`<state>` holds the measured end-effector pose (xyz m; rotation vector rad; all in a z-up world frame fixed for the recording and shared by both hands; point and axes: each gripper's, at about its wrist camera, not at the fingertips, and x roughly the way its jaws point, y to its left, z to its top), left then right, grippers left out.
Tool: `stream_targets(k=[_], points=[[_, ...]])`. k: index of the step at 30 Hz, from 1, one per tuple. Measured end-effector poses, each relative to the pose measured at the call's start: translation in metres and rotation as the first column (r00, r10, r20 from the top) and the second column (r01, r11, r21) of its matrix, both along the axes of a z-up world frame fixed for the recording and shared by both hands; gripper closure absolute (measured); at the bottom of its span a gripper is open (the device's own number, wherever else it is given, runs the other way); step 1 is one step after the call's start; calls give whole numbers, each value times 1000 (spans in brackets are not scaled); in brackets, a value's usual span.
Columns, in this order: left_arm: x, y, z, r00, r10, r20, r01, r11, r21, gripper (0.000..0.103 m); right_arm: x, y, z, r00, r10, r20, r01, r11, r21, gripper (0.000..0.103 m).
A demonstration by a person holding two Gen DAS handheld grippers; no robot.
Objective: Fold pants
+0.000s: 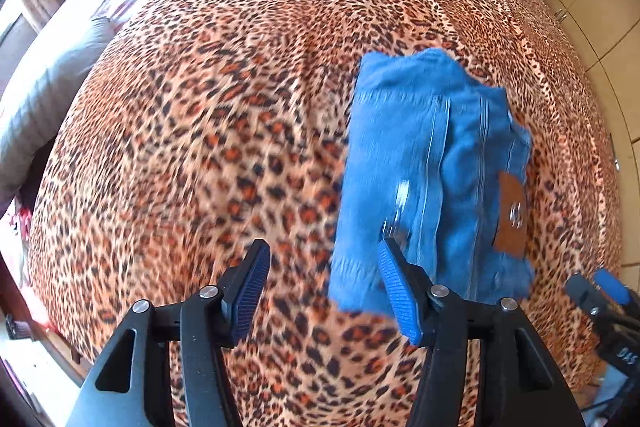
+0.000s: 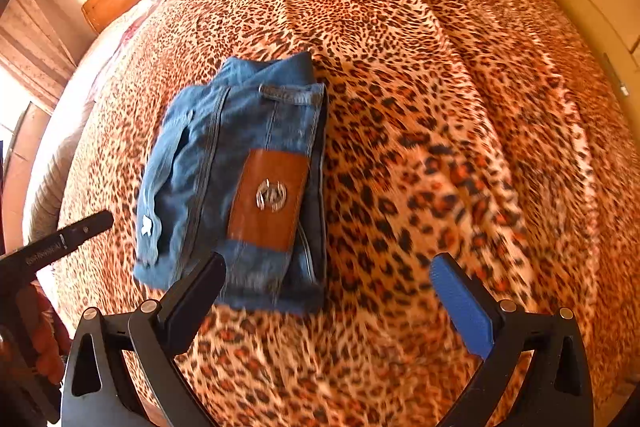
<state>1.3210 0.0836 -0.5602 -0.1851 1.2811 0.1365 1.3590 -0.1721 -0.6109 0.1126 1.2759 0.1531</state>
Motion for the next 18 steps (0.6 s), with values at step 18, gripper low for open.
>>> stream_targets(k=[18], points=[[-111, -34, 34, 973, -58, 225, 31, 992, 122, 40, -89, 13, 52, 977, -1, 212, 23, 994, -103, 0]])
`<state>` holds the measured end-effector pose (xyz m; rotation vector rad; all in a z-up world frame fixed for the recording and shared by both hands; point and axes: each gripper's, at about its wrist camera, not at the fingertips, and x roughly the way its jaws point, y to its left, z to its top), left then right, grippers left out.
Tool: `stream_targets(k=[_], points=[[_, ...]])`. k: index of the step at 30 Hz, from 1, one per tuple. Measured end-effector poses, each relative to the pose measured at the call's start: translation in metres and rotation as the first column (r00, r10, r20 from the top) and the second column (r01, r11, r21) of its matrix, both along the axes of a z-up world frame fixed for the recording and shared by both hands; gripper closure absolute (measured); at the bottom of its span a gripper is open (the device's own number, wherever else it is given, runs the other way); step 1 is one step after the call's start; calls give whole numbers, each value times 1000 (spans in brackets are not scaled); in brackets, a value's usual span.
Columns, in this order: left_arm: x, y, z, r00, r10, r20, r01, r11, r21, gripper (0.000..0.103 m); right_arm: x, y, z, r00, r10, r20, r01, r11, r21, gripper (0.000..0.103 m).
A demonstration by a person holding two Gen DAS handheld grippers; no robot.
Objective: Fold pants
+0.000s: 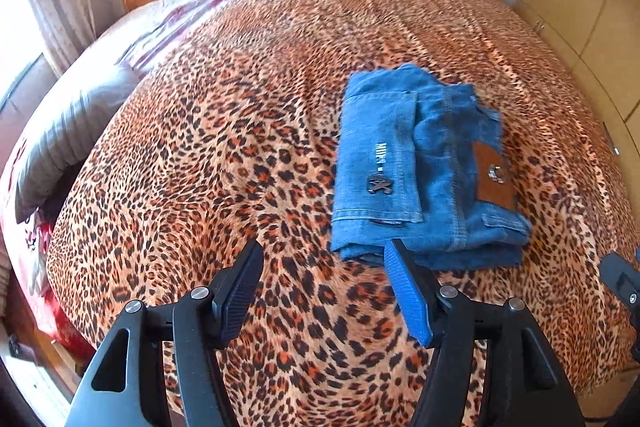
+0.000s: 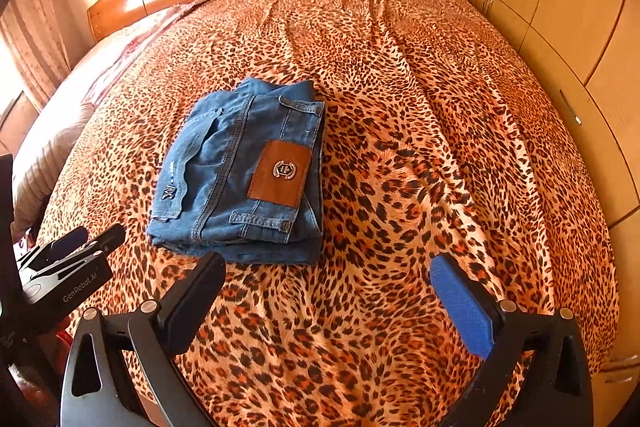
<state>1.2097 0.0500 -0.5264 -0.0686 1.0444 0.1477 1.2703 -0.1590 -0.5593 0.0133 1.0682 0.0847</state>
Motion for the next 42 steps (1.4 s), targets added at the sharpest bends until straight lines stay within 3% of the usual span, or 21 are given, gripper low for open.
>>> stream_targets(k=[7, 18, 42], points=[[-24, -18, 13, 998, -49, 26, 49, 999, -4, 40, -32, -19, 4, 999, -24, 24, 23, 999, 24, 0], [-37, -40, 26, 994, -108, 20, 109, 994, -26, 40, -42, -31, 0, 1000, -21, 10, 20, 1000, 14, 0], [-38, -61, 31, 995, -100, -11, 99, 994, -51, 41, -42, -65, -7, 1000, -27, -16, 27, 999, 19, 0]])
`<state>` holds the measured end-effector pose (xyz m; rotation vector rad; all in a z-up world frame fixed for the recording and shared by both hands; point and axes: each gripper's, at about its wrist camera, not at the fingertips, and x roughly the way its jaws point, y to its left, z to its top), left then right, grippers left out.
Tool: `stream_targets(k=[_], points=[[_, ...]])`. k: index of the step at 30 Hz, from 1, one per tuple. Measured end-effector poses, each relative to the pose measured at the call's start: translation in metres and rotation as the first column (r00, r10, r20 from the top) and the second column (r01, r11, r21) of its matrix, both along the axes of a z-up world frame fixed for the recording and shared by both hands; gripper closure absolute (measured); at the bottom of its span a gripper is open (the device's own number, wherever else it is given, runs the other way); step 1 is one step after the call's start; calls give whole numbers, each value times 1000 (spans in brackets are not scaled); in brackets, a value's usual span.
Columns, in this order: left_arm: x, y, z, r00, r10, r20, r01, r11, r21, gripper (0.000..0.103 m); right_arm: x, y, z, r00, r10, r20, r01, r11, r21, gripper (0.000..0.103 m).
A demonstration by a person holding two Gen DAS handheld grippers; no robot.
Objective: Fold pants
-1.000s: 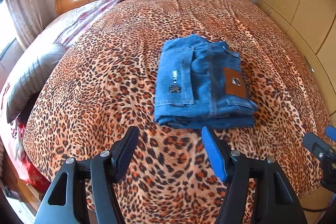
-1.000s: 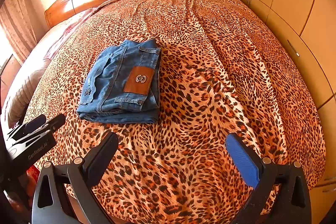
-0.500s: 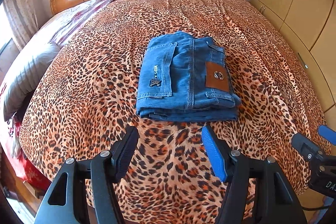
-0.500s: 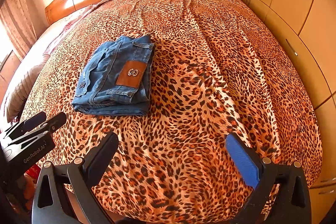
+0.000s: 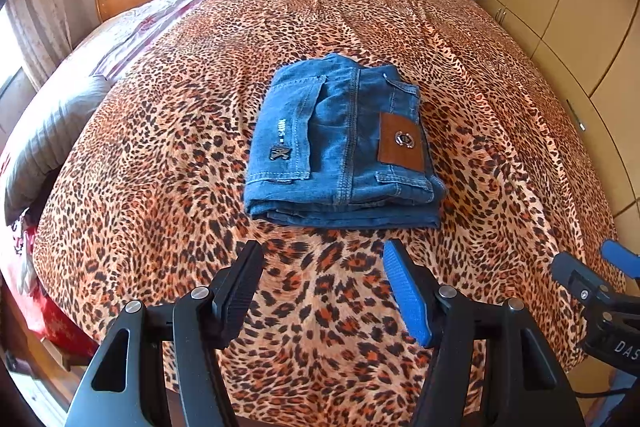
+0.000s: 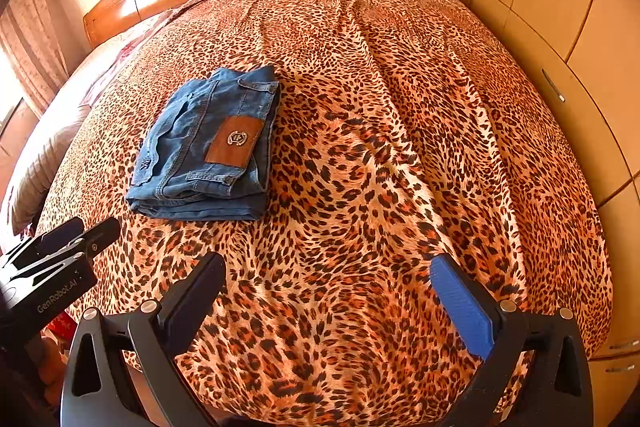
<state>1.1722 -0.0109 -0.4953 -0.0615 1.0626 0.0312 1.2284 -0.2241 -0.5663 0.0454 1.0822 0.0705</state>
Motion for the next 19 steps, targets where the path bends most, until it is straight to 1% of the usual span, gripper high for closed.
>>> stream_targets(k=[4, 8, 12, 16, 19], points=[[1, -1, 1, 1000, -6, 1, 6, 1000, -9, 41, 2, -4, -2, 1000, 0, -4, 0, 1000, 0, 0], [1, -4, 5, 1000, -14, 17, 14, 1000, -7, 41, 5, -6, -3, 1000, -1, -8, 1, 1000, -2, 0], [-1, -5, 14, 998, -9, 59, 9, 1000, -5, 40, 6, -7, -4, 1000, -1, -9, 1, 1000, -1, 0], [-5, -1, 28, 995, 14, 101, -12, 1000, -27, 40, 9, -8, -5, 1000, 1, -11, -1, 1000, -2, 0], [-7, 0, 30, 994, 24, 105, -21, 999, -26, 40, 11, -9, -6, 1000, -1, -15, 1, 1000, -1, 0]])
